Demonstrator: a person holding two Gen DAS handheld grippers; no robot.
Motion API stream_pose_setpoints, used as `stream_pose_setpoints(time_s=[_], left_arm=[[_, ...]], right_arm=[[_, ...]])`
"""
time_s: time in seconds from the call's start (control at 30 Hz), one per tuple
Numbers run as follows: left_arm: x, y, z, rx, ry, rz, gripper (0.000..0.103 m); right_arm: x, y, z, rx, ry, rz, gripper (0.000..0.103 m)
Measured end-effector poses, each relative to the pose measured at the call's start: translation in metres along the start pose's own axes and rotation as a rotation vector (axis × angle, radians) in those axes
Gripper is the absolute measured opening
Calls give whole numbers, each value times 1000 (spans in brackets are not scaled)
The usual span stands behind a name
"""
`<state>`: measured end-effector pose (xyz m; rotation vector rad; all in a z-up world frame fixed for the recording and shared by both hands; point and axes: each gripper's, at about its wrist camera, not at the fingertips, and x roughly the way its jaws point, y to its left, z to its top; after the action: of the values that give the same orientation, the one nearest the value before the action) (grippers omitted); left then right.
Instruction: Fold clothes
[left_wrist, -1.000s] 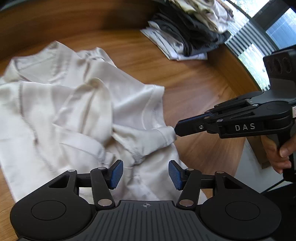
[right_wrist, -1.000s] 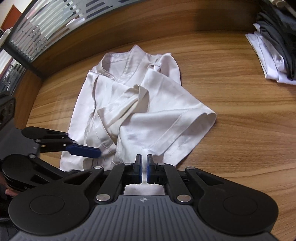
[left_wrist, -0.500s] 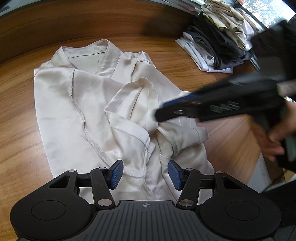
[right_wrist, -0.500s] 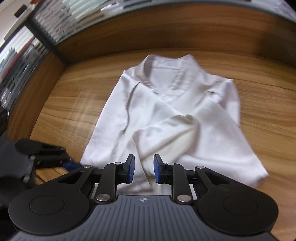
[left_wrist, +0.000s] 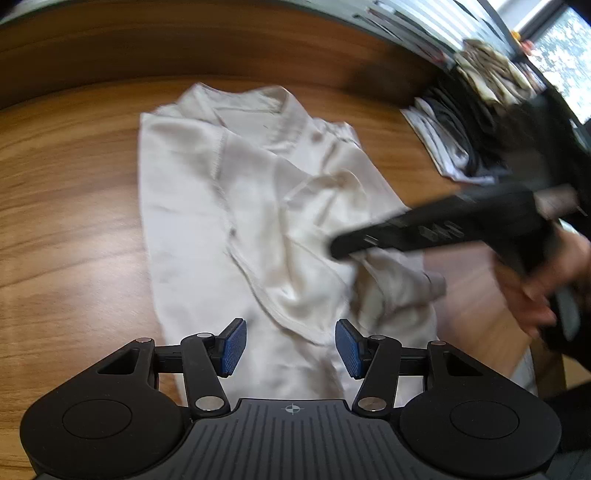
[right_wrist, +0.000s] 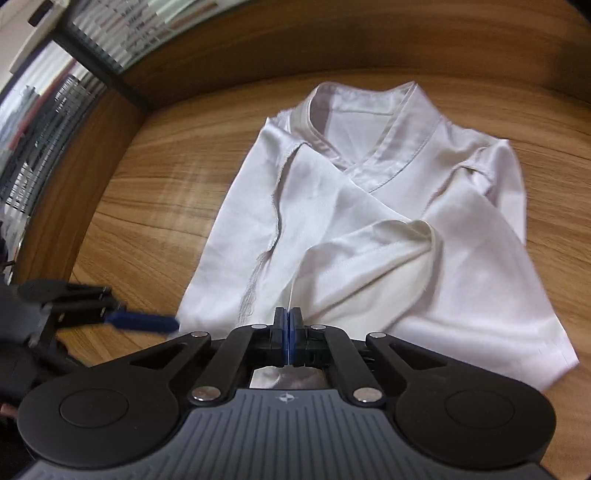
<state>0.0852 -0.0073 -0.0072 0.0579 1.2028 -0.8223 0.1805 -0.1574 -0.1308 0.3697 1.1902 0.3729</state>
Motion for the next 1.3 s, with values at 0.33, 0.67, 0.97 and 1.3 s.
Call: stream_pose_setpoints(time_s=[0.33, 0.67, 0.97, 1.3], left_arm=[[11, -9, 20, 41, -7, 44, 45], [24, -68, 25, 251, 16, -21, 44], [52, -120, 11, 455, 94, -48, 52], [81, -154, 0, 585, 95, 20, 56]], right_arm=[[-15, 5, -51, -4, 8, -110, 3], [-76, -43, -50, 118, -125, -235, 25], [-91, -135, -40, 350, -213, -328, 43], [-68, -160, -29, 429, -201, -263, 39]])
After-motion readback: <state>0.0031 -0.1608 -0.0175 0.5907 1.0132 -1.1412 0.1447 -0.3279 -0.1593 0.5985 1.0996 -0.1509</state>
